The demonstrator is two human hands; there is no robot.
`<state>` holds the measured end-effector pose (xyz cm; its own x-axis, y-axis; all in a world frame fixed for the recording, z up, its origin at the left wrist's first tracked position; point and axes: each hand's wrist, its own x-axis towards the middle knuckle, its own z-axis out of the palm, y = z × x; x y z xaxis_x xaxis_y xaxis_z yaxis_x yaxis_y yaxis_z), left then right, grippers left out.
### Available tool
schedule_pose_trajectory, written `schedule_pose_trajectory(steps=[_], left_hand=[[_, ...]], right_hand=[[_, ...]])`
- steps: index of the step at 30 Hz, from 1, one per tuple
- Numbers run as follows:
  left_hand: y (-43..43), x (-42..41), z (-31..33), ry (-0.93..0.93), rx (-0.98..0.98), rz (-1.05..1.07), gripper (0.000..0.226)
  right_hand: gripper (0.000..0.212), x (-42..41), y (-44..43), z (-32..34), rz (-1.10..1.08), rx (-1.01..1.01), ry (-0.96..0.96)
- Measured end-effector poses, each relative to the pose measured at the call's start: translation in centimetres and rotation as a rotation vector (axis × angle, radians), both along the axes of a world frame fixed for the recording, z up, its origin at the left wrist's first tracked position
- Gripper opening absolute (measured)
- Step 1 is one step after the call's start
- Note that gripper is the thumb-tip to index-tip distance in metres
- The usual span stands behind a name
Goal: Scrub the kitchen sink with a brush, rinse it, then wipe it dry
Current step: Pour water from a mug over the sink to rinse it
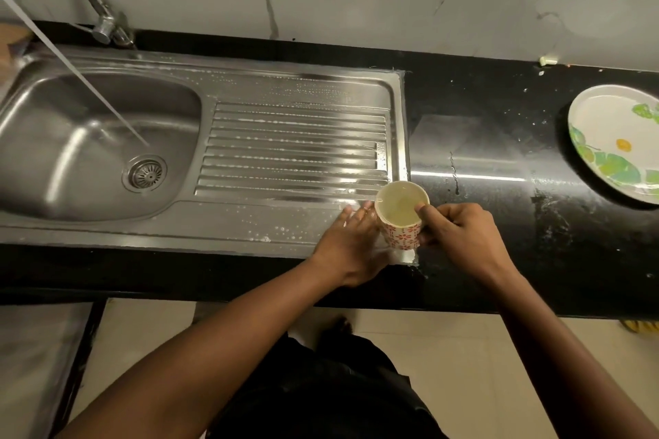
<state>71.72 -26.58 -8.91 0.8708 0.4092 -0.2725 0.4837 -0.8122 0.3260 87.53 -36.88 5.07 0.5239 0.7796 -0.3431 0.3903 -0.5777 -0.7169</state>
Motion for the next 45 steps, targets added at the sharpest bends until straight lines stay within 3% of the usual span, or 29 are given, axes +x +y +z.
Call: schedule_pose_trajectory(steps=[4,9,13,18,22,27,31,36,41,45], left_hand=[[1.6,1.2,-0.1,0.056,0.016,0.169,0.097],[2.2,0.5,-0.8,0.008,0.062,0.026,0.086],[5.0,-0.7,-0.4,0.038,0.062,0.2,0.086],[5.5,-0.5,-0.5,-0.078,0.027,-0.115,0.071],[7.7,0.5,-0.1,-0.044,0.008,0.139,0.072],[6.7,0.9,-1.0,-0.067,0.068,-0.158,0.068],[8.4,2.4,-0.6,-0.052,0.043,0.079,0.073],[7.3,2.8,-1.1,-0.073,0.096,-0.196,0.068],[9.6,4.3,-0.3,-0.066,0.003,0.158,0.072],[10.1,3.6,-0.5,-0.089,0.057,-0.075,0.067]], right_hand=[[0.047,0.4,0.8,-0.1,-0.014,-0.021,-0.014],[0.049,0.6,2.9,-0.5,-0.057,-0.022,-0.032],[0.047,0.5,4.2,-0.4,-0.07,-0.066,-0.084],[0.044,0.1,5.7,-0.1,-0.042,-0.107,-0.13],[0.041,-0.1,6.8,-0.1,-0.093,-0.114,-0.076],[0.04,0.0,8.5,-0.1,-0.157,-0.093,-0.056],[0.04,0.6,9.4,-0.3,-0.157,-0.102,-0.057],[0.041,1.8,9.6,-0.5,-0.142,-0.116,-0.027],[0.044,2.6,10.2,-0.8,-0.113,-0.15,-0.051],[0.044,3.3,11.2,-0.8,-0.107,-0.142,-0.047]])
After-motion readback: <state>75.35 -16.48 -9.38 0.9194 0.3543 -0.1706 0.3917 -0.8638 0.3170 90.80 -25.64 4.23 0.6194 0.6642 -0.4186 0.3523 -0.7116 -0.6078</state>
